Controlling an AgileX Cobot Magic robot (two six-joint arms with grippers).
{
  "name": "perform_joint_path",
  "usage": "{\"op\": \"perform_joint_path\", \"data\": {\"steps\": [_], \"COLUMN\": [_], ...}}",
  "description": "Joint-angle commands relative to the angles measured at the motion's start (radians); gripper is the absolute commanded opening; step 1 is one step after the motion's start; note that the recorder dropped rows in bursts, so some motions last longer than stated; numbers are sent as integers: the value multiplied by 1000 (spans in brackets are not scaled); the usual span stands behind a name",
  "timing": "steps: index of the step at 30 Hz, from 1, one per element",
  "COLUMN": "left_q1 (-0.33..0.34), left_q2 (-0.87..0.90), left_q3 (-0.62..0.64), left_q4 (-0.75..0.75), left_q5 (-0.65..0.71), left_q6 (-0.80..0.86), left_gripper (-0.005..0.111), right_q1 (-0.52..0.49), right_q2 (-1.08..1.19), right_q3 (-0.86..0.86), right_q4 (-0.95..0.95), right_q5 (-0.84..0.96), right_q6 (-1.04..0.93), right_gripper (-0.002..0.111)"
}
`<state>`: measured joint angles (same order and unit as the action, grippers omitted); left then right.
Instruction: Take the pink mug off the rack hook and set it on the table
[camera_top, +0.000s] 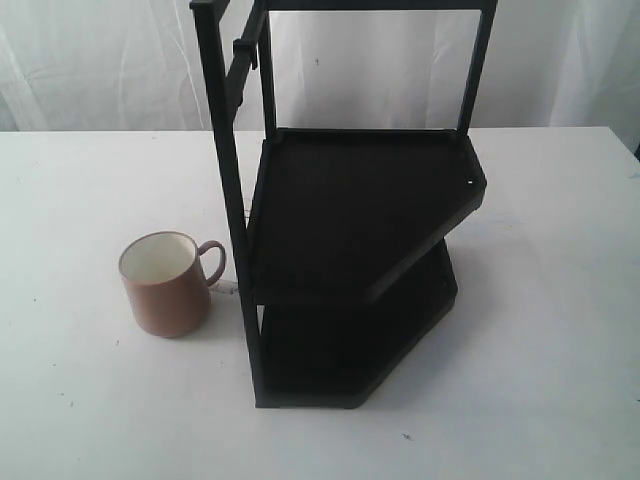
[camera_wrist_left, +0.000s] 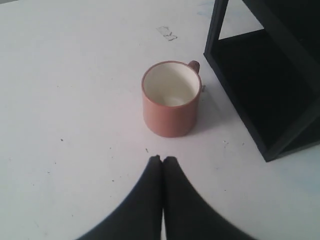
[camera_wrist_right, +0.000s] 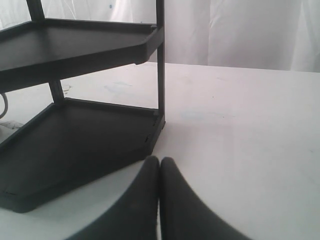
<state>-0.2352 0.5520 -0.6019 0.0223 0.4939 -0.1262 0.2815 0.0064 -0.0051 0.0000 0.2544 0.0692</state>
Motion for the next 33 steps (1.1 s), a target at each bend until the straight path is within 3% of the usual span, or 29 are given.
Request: {"op": "perform_joint_path", "data": {"steps": [1,6,13,21,28,33], "left_q1": [3,3,3,3,3,4], "left_q2": [-111,-246,-250,-250,-358,-463], "left_q3": [41,60,60,86,273,388], "left_q4": [-58,-75,-71,-51,-56,-73], "left_q5": [47,167,161,-63,-360,-370], "left_q6": [-2,-6,-6,21,81,126], "left_gripper": [0,0,0,0,0,0], "right_q1": [-3,-3,-3,-3,-3,-3], "right_q2": [-6,-6,-6,-6,-6,-6], "right_q3": [5,5,5,5,5,5], "right_q4": [-6,-6,-6,-6,-6,-6], "right_q5": [-11,-11,-11,-11,-11,-11], "right_q6": [-6,-6,-6,-4,-4,-4], "right_gripper": [0,0,0,0,0,0]}}
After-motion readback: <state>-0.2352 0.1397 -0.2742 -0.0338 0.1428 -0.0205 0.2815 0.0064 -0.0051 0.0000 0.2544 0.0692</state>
